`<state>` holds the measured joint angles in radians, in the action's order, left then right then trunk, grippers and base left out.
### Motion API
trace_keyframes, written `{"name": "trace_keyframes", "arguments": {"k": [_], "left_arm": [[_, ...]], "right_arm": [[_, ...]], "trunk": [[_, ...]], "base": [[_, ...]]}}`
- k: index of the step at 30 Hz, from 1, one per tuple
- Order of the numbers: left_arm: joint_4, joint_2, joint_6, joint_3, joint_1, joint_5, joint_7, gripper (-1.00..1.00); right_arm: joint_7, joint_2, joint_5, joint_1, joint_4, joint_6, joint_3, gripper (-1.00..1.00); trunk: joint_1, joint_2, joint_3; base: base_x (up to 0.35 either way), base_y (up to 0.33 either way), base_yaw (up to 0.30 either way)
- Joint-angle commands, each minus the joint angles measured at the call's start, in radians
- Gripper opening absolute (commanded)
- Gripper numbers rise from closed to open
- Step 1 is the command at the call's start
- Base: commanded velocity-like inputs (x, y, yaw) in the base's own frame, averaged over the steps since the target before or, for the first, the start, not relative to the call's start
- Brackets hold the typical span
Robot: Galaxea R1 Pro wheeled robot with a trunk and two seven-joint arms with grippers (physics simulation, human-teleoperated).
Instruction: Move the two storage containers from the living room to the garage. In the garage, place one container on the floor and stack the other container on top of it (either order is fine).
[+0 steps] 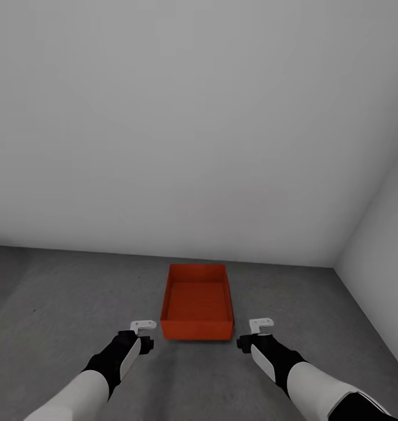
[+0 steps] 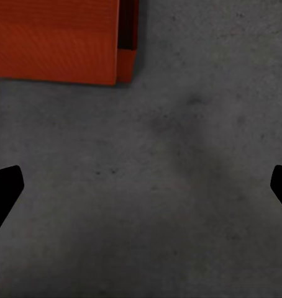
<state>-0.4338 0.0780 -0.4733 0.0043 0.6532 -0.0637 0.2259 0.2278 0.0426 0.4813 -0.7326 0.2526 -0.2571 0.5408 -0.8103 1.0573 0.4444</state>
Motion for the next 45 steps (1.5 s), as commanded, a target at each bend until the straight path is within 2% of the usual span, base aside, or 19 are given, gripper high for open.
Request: {"name": "trace_keyframes", "arguments": {"k": [1, 15, 45], "left_arm": [[-0.002, 0.000, -0.004, 0.000, 0.000, -0.007, 0.006, 1.00], [-0.001, 0.000, -0.004, 0.000, 0.000, -0.007, 0.006, 1.00], [0.000, 0.000, -0.004, 0.000, 0.000, -0.007, 0.006, 1.00]], "right_arm": [[0.007, -0.001, 0.008, -0.001, 0.002, -0.005, 0.008, 1.00], [0.007, 0.000, 0.008, -0.001, 0.002, -0.005, 0.008, 1.00], [0.007, 0.000, 0.008, -0.001, 0.002, -0.005, 0.008, 1.00]], "trunk": [[0.000, 0.001, 0.001], [0.000, 0.001, -0.001], [0.000, 0.001, -0.047]], "base": [[-0.008, 0.000, 0.000], [-0.001, 0.000, 0.000], [0.000, 0.000, 0.000]]}}
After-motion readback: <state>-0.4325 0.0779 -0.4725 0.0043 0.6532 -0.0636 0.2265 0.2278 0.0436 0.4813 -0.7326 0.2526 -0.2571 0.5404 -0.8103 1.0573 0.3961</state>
